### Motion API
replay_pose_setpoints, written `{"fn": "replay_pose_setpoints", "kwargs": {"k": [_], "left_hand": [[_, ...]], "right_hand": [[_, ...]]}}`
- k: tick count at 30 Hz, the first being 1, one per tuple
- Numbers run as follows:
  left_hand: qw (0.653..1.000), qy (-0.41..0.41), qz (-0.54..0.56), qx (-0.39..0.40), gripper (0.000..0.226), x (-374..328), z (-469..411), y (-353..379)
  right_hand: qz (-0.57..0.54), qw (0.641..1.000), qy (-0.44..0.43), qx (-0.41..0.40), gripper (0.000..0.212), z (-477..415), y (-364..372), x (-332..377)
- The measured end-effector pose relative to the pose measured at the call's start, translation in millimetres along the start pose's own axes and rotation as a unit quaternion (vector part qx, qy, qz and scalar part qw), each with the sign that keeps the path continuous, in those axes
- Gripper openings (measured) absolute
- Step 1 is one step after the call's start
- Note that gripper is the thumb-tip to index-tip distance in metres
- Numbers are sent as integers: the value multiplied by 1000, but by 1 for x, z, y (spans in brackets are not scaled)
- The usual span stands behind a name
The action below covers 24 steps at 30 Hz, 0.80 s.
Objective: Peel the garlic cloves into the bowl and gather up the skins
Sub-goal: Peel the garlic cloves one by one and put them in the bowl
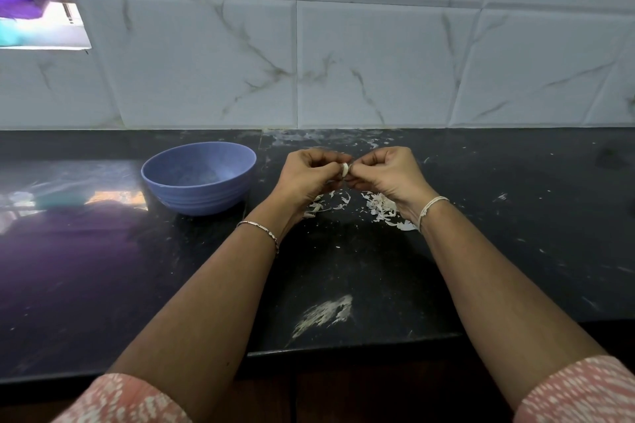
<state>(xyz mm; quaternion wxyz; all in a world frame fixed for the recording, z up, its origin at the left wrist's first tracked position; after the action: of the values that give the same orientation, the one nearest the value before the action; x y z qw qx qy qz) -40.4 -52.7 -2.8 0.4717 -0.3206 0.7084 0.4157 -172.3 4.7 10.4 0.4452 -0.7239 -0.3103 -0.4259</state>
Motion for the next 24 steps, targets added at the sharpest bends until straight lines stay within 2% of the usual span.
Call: {"fn": "replay_pose_setpoints", "kwargs": {"k": [5,10,14,24], "left_hand": [[999,11,-36,14,16,1,-1,0],[987,53,-150,14,29,-1,-3,0],[970,83,-227,6,30,-9,1,4],[974,75,-213,5,29,-5,-2,0]], "right_hand": [[1,1000,4,-6,9,-2,-1,-3],[8,1000,13,-16,7,-3,-1,-4],[23,999,16,-20,7,-2,-1,-4],[22,1000,11,-19,11,-1,-1,-3]]}}
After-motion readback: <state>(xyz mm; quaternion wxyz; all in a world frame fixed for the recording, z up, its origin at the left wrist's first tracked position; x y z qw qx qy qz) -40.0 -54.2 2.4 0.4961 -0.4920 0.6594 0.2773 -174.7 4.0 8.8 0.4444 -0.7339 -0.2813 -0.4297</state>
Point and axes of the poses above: each hand's wrist, its own z-axis away from the middle knuckle, its own y-axis out of the palm, x = y × z, the point moved 5 cm from there along -z, towards the middle knuckle, and after that the axes turned 14 degrees about z, right-handed, at the moved point
